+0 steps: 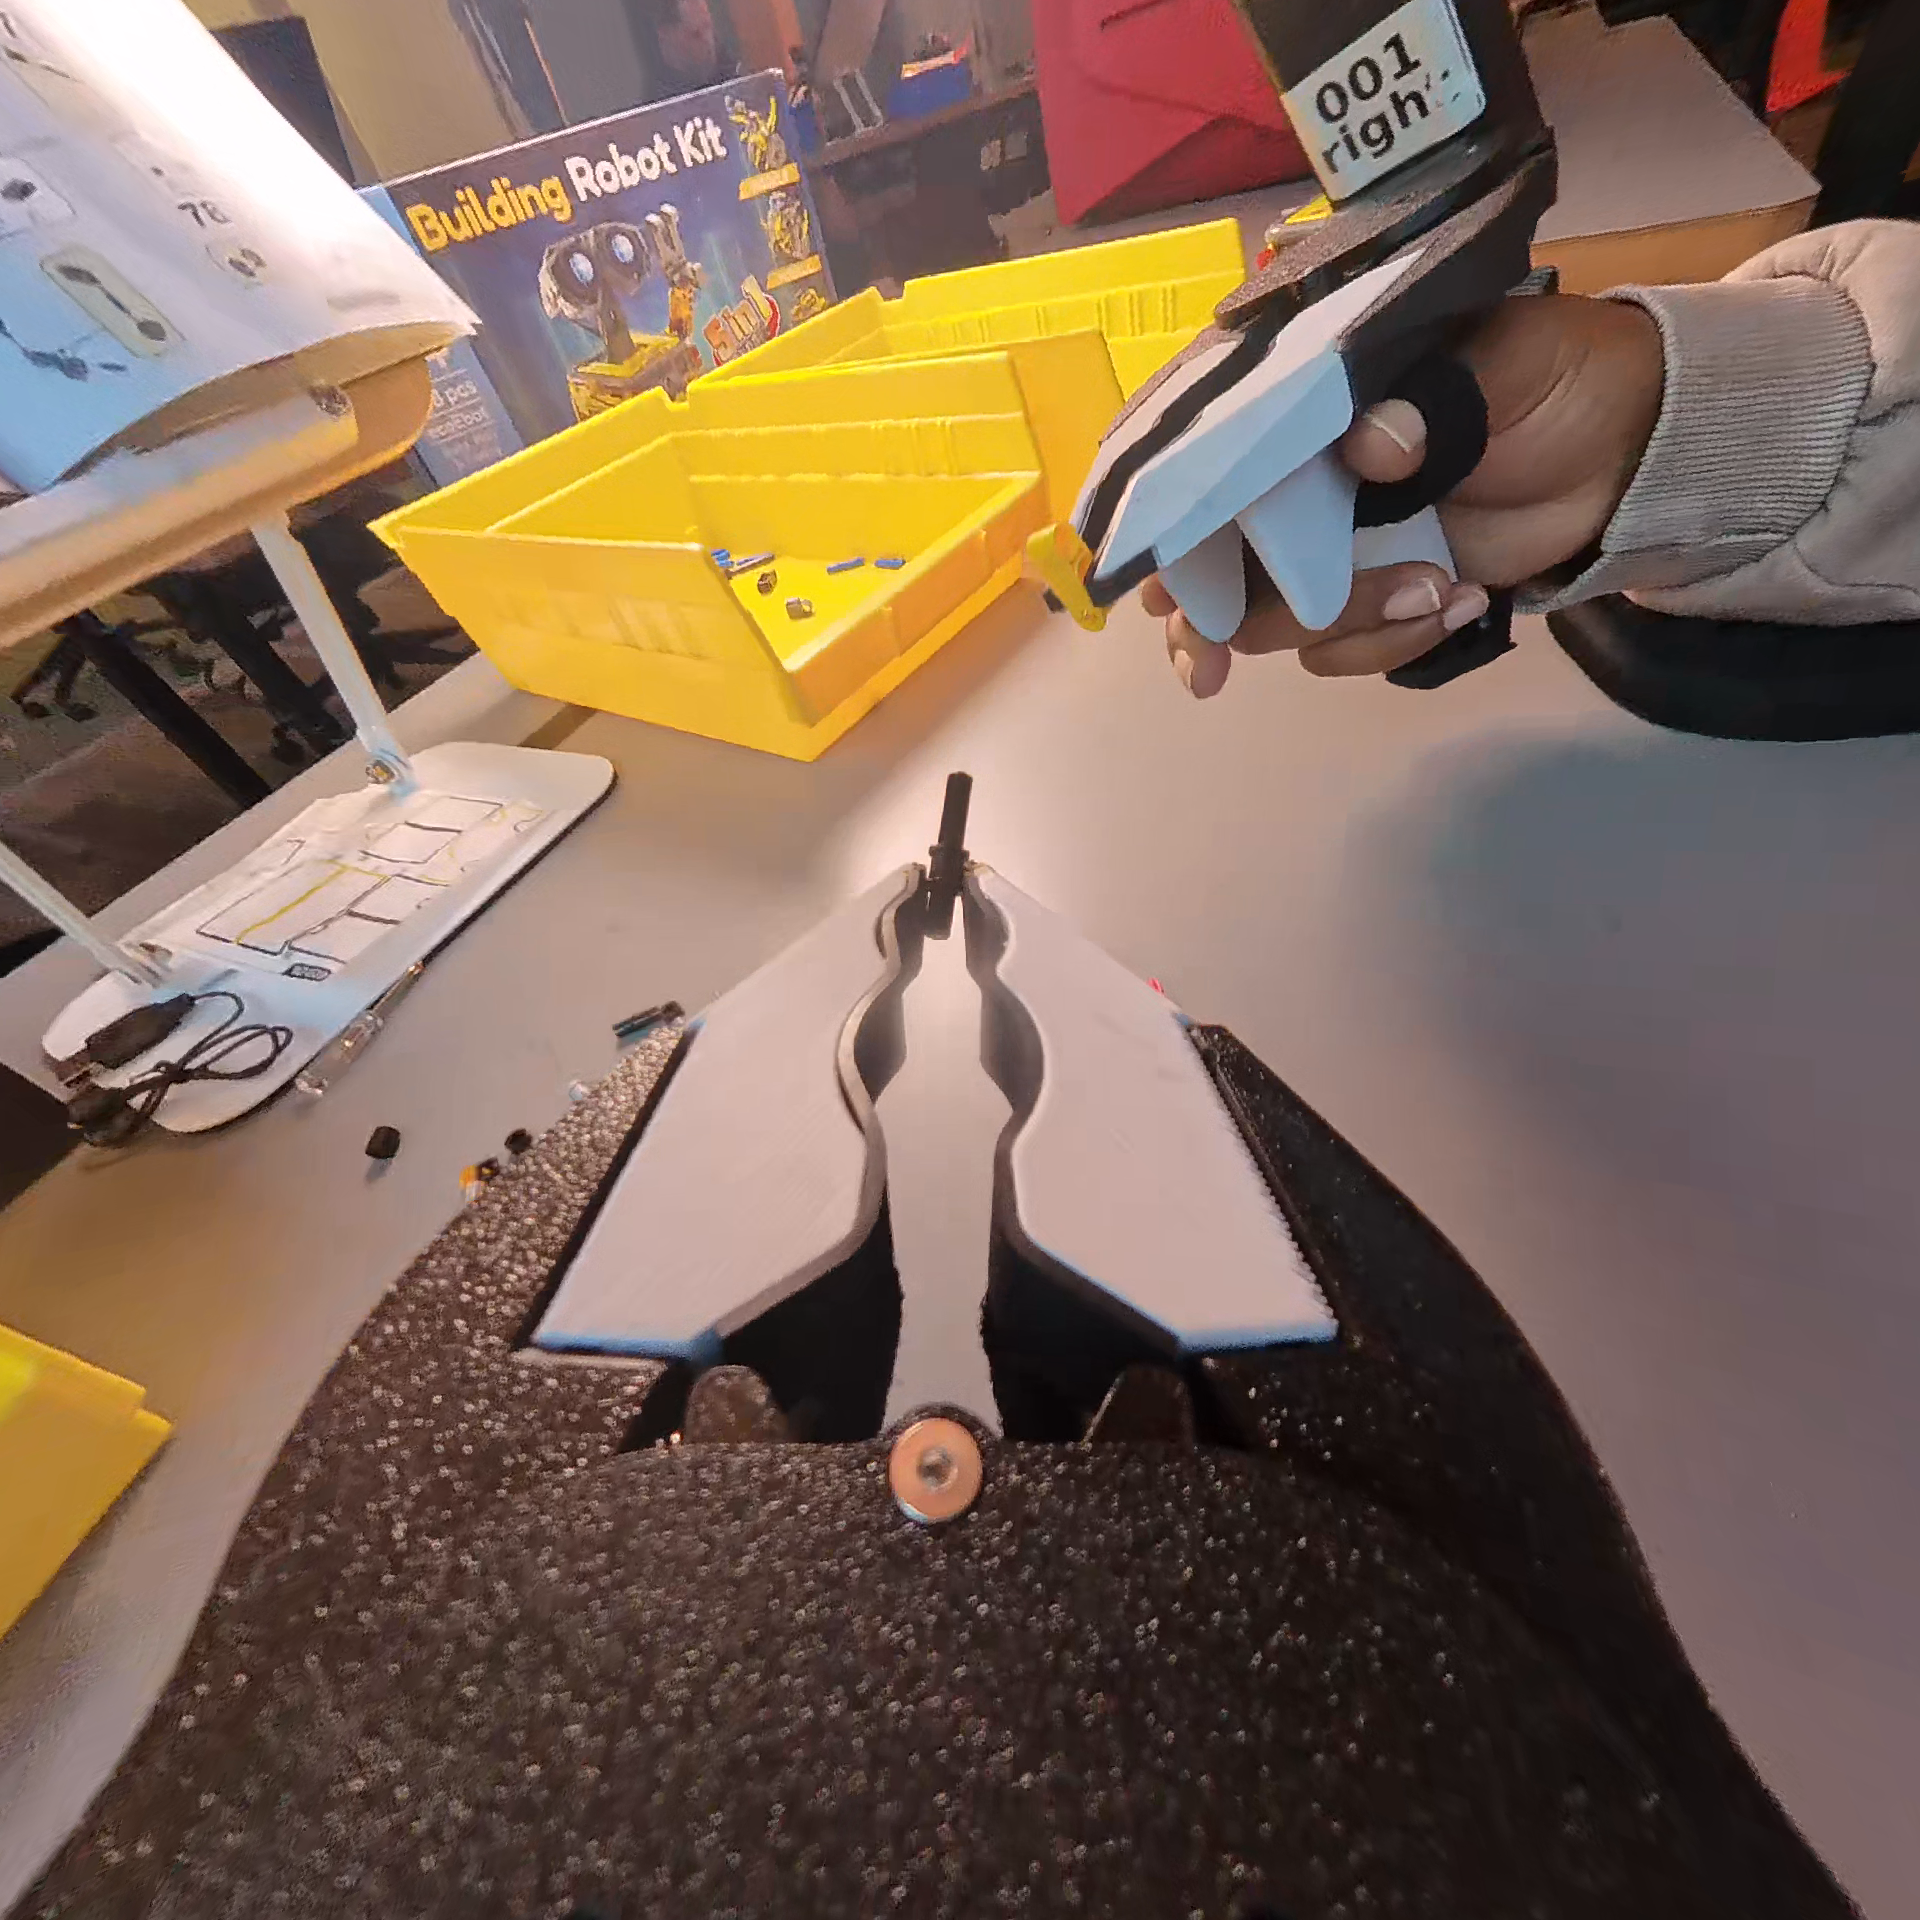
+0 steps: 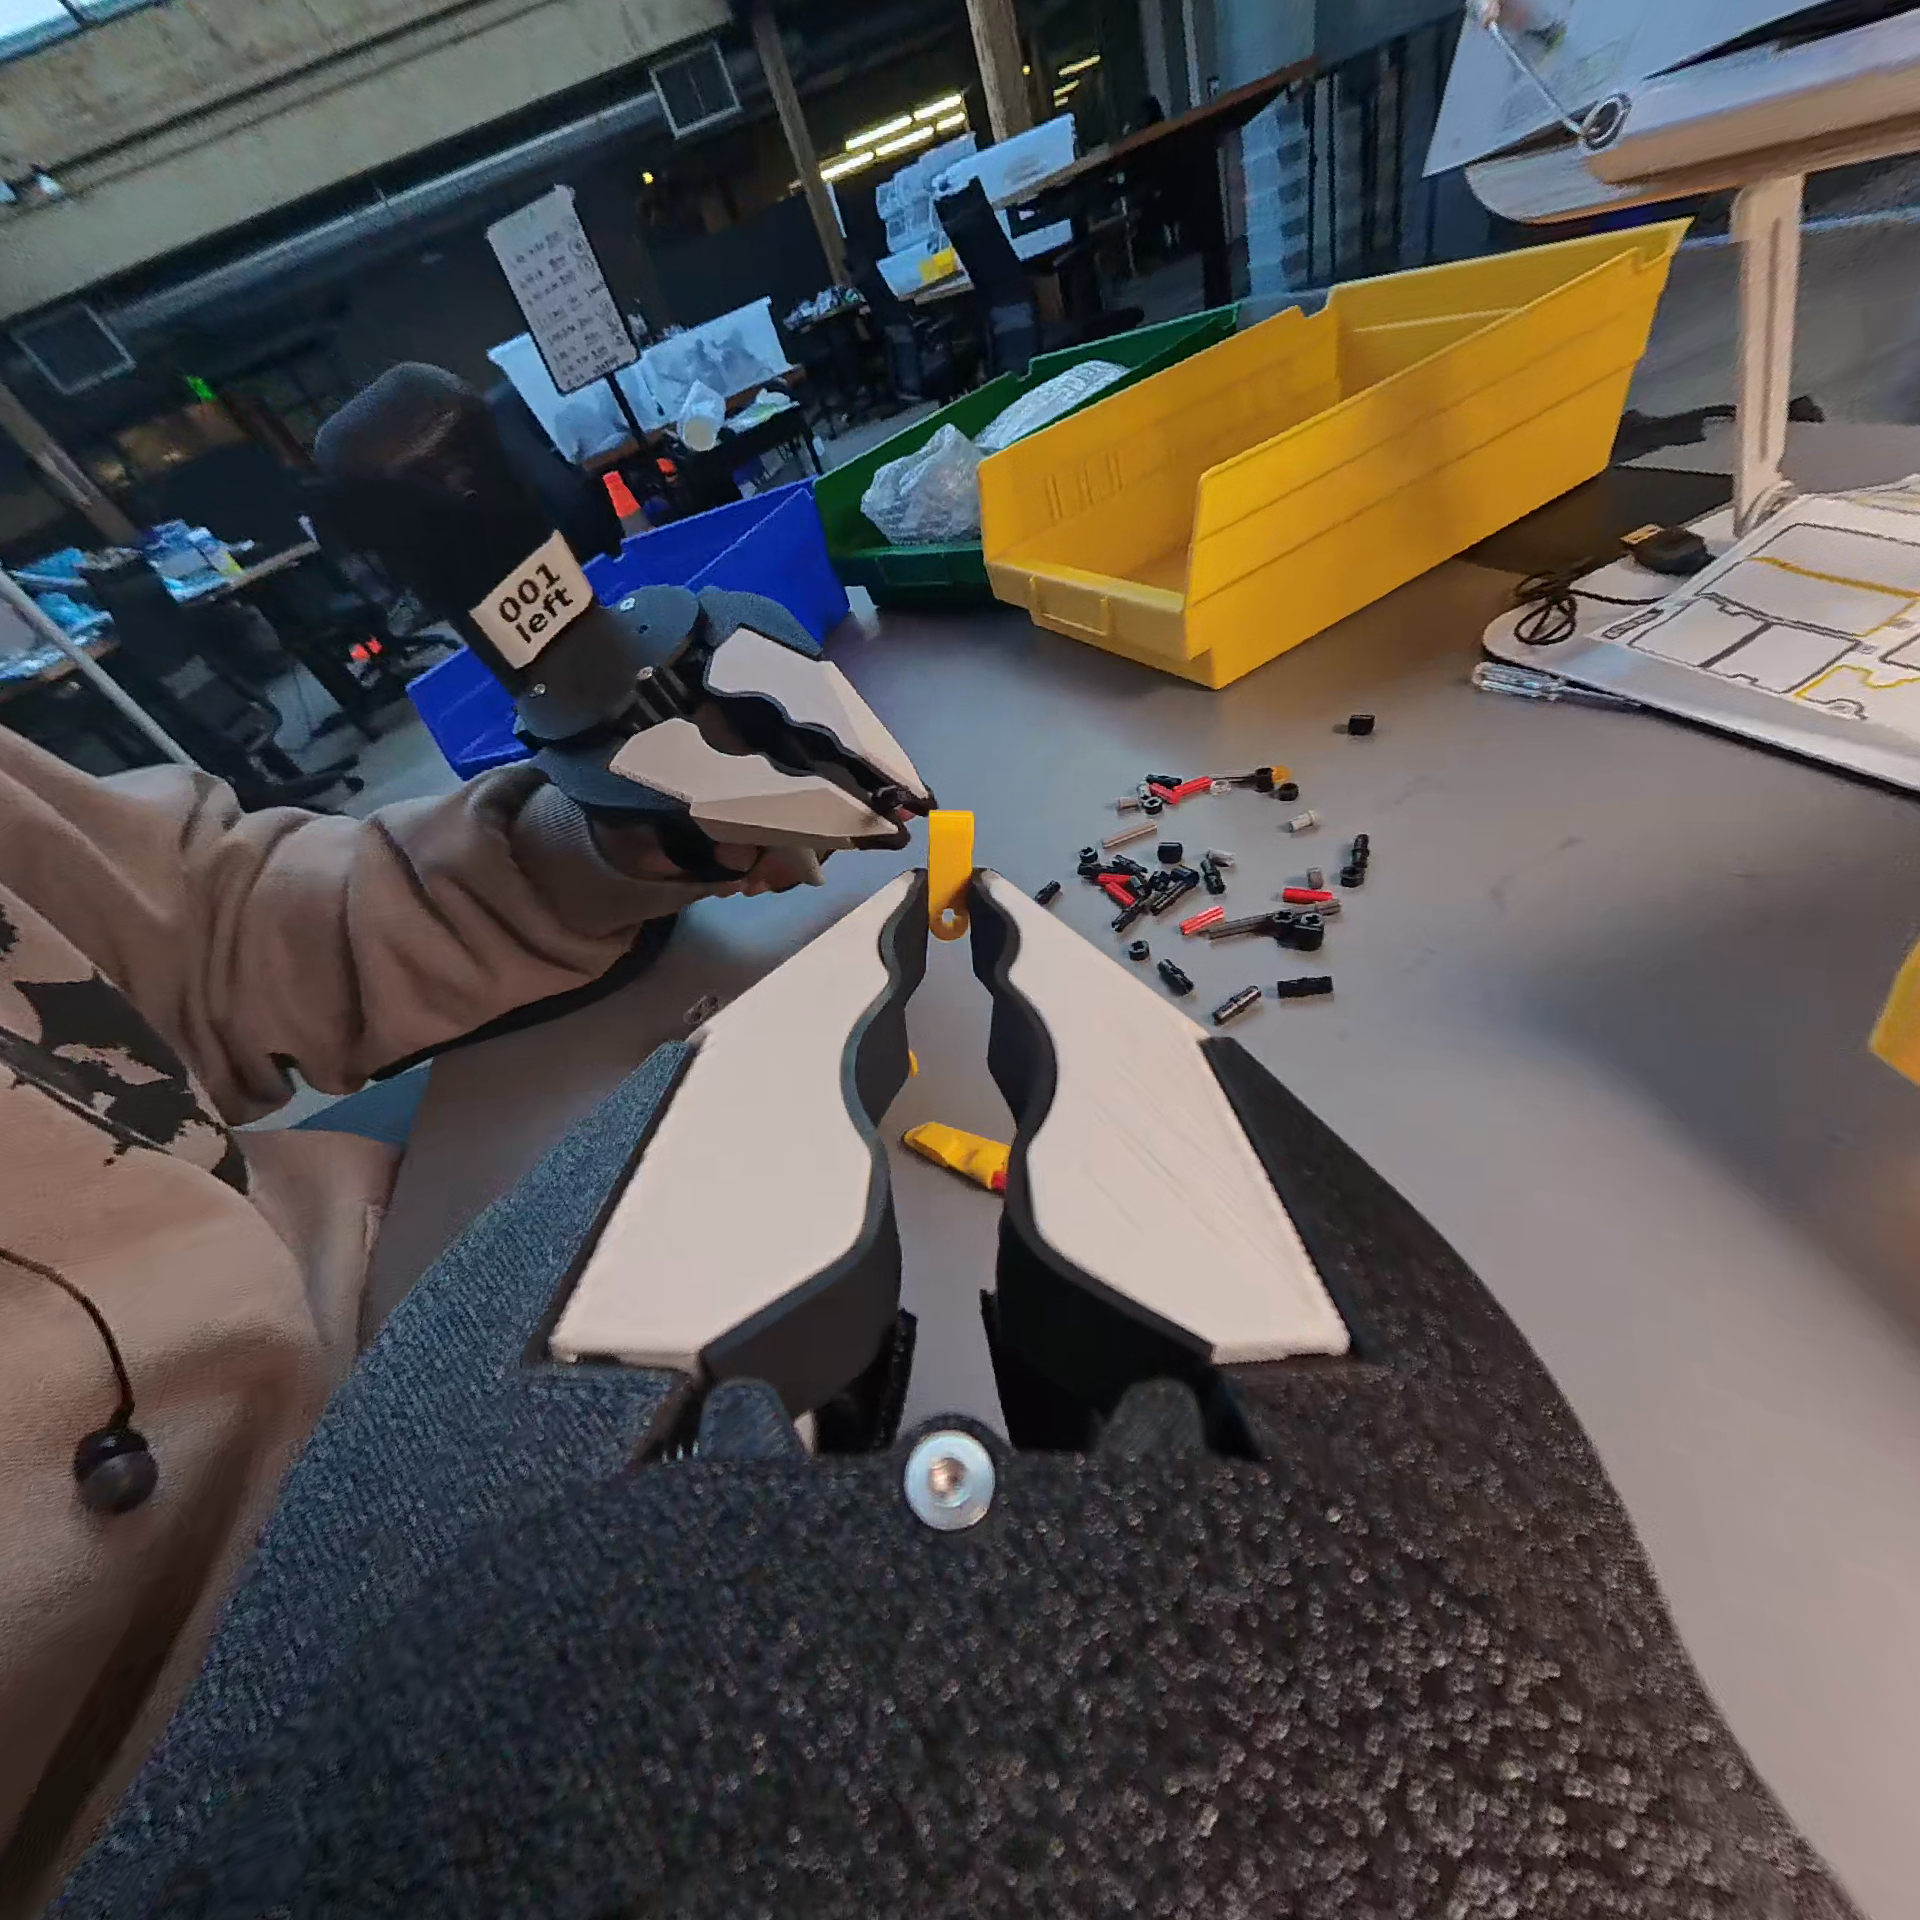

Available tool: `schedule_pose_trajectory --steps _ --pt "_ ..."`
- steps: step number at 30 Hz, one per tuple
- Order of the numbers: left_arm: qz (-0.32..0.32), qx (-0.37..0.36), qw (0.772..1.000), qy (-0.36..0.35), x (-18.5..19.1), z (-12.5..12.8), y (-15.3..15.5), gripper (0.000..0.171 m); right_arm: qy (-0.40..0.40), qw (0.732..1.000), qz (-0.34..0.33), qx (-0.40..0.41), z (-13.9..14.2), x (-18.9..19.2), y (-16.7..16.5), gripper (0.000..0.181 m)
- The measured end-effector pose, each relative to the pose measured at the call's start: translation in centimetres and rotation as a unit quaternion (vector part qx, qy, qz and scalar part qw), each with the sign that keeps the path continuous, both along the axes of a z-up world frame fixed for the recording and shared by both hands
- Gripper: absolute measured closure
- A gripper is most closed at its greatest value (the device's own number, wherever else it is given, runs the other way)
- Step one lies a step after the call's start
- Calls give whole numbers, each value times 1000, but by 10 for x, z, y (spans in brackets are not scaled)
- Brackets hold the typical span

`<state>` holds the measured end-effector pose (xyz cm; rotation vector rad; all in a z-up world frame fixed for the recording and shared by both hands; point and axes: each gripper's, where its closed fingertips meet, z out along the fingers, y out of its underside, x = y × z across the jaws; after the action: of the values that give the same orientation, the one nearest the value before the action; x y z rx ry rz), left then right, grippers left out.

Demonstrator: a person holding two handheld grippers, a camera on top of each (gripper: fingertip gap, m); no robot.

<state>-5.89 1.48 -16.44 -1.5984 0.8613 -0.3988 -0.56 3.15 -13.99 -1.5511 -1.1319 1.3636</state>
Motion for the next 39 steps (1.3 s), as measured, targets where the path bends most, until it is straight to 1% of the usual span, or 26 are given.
schedule_pose_trajectory --steps 2,5,9,11,18,23,24,25,27,29,31,35,37,39 --pt "2 -7 1000 -21 -2 3 1 165 2 1000 -27 11 -2 4 10 175" --pt "2 -23 998 -56 -4 7 4 165 -10 995 -87 58 -7 11 30 175" --pt "17 -36 996 -83 -10 8 8 165 -31 971 -176 160 -7 25 58 175" --pt "27 -39 994 -95 -14 11 11 165 -35 959 -214 183 -4 33 68 175" --pt "51 -44 994 -89 -19 5 16 165 -7 921 -318 223 18 66 96 175" --pt "49 -49 994 -85 -18 4 15 165 6 893 -353 279 32 80 101 176" --pt "48 -51 994 -86 -18 4 15 165 2 885 -355 301 34 80 100 176" --pt "46 -54 994 -87 -17 3 15 165 -13 872 -355 338 36 79 98 175" --pt "34 -70 993 -94 -14 2 12 165 -50 837 -337 429 36 71 88 175" --pt "21 -101 990 -95 -10 -4 9 165 -82 805 -290 510 29 56 74 175" --pt "8 -141 987 -82 -4 -14 5 165 -108 782 -241 565 17 42 58 175" --pt "-23 -186 980 -63 8 -28 -6 165 -140 744 -182 627 -2 22 36 175" --pt "-44 -211 975 -60 16 -34 -12 165 -145 736 -159 642 -10 14 26 176" --pt "-41 -229 971 -45 17 -43 -13 165 -149 734 -131 650 -20 6 16 176"
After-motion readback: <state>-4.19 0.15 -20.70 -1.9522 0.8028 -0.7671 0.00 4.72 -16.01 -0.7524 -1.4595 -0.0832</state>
